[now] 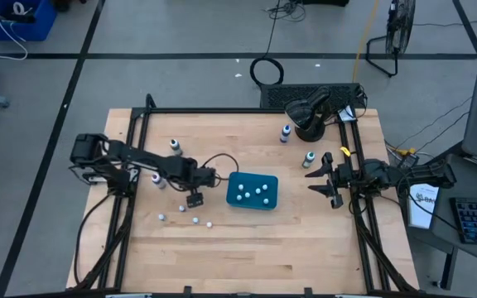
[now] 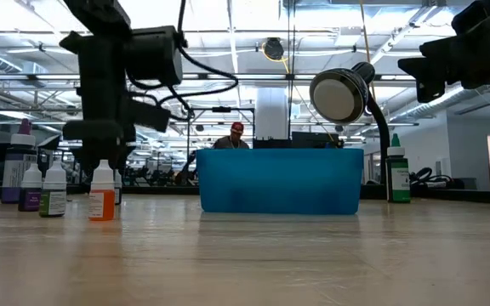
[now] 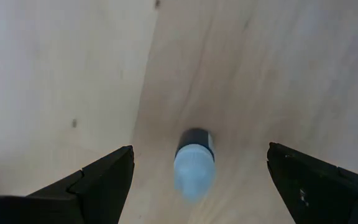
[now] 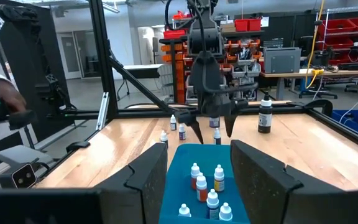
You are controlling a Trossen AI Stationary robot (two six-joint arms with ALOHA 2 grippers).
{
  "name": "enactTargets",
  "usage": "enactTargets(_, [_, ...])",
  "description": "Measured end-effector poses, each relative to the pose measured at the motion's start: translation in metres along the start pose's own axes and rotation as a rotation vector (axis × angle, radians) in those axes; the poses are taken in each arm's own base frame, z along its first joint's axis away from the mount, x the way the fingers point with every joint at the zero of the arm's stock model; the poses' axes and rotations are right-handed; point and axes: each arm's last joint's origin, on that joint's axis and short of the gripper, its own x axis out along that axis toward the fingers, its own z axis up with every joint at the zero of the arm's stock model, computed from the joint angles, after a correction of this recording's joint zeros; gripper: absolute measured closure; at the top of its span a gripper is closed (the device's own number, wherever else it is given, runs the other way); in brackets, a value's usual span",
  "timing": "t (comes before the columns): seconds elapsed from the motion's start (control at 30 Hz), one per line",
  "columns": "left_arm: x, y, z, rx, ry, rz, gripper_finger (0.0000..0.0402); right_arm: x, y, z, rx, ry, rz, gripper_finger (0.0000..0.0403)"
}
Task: Pick & Place food coloring
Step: Put the small black food coloring bottle into the blue bin
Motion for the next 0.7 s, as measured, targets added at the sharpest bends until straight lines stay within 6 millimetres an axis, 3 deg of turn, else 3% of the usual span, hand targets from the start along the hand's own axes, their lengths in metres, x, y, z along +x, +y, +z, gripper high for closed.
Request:
enactTargets(0.5, [0.0065, -0.0012, 0.0037, 0.025, -0.012, 0.017, 0.0040, 0.0000, 0.0000, 0.0000, 0.000, 0.000, 0.000, 0.0237])
enactTargets(0.7, [0.0068, -0.0005, 0.0038, 0.013, -0.012, 0.017, 0.0114, 0.0000, 0.0000, 0.0000, 0.000, 0.000, 0.000, 0.0237])
